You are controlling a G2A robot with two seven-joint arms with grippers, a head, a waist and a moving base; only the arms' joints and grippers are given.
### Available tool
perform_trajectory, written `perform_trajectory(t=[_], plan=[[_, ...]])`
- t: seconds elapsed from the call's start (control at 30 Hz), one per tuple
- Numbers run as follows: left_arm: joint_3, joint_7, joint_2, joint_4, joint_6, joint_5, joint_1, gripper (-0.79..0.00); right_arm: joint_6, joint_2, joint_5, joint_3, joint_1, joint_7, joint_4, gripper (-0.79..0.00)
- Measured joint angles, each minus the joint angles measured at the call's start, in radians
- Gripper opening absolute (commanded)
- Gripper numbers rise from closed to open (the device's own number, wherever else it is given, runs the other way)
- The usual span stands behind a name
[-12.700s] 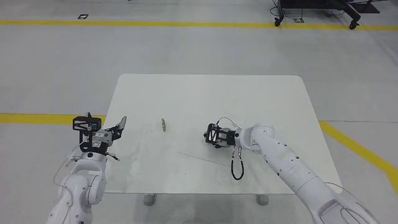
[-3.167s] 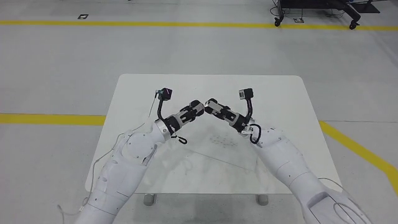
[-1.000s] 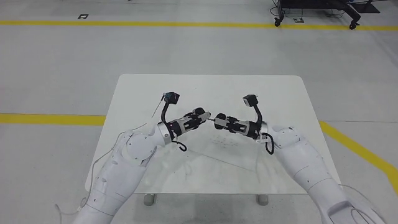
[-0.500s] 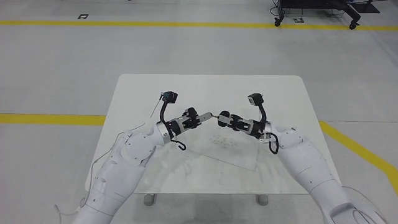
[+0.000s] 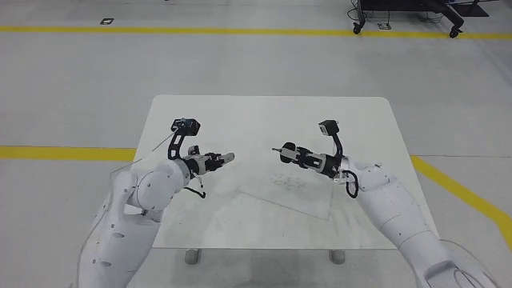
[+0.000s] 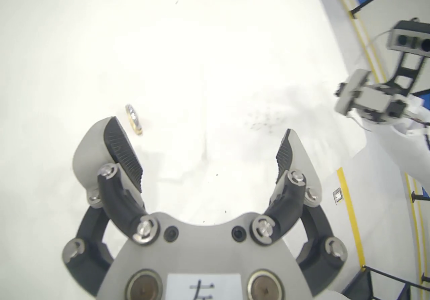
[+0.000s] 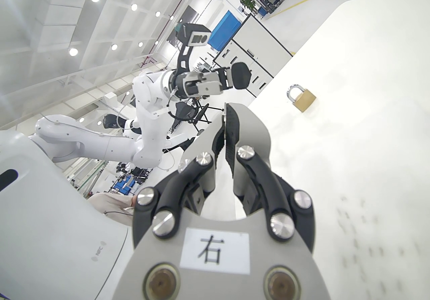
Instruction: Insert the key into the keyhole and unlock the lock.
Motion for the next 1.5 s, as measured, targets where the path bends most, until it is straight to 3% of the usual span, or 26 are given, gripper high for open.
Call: perform_trajectory(t=[0.17,0.33,0.43,0.5,0.57,0.77,1.13,1.2,1.23,1.27,1.5], plan=[[0.142,-0.131,-0.018,0.138,0.124,0.209,-0.128,-0.009,0.000,0.000,0.000,0.000,0.000,0.000,0.000,-0.785],[0.223,-0.190,-0.038,0.238,0.180,0.244,-0.229,-0.157,0.000,0.000,0.000,0.000,0.000,0.000,0.000,-0.785],[0.237,-0.195,-0.046,0.272,0.199,0.251,-0.257,-0.188,0.000,0.000,0.000,0.000,0.000,0.000,0.000,-0.785],[0.249,-0.193,-0.049,0.296,0.211,0.287,-0.271,-0.289,0.000,0.000,0.000,0.000,0.000,0.000,0.000,-0.785],[0.249,-0.181,-0.053,0.310,0.219,0.279,-0.275,-0.311,0.000,0.000,0.000,0.000,0.000,0.000,0.000,-0.785],[0.239,-0.143,-0.062,0.351,0.245,0.239,-0.280,-0.477,0.000,0.000,0.000,0.000,0.000,0.000,0.000,-0.785],[0.265,-0.116,-0.078,0.412,0.255,0.258,-0.307,-0.526,0.000,0.000,0.000,0.000,0.000,0.000,0.000,-0.785],[0.278,-0.124,-0.082,0.424,0.252,0.269,-0.316,-0.606,0.000,0.000,0.000,0.000,0.000,0.000,0.000,-0.785],[0.282,-0.125,-0.084,0.430,0.251,0.271,-0.319,-0.739,0.000,0.000,0.000,0.000,0.000,0.000,0.000,-0.785],[0.286,-0.126,-0.086,0.436,0.250,0.273,-0.322,-0.785,0.000,0.000,0.000,0.000,0.000,0.000,0.000,-0.785],[0.302,-0.121,-0.099,0.448,0.211,0.243,-0.335,-0.785,0.000,0.000,0.000,0.000,0.000,0.000,0.000,-0.785]])
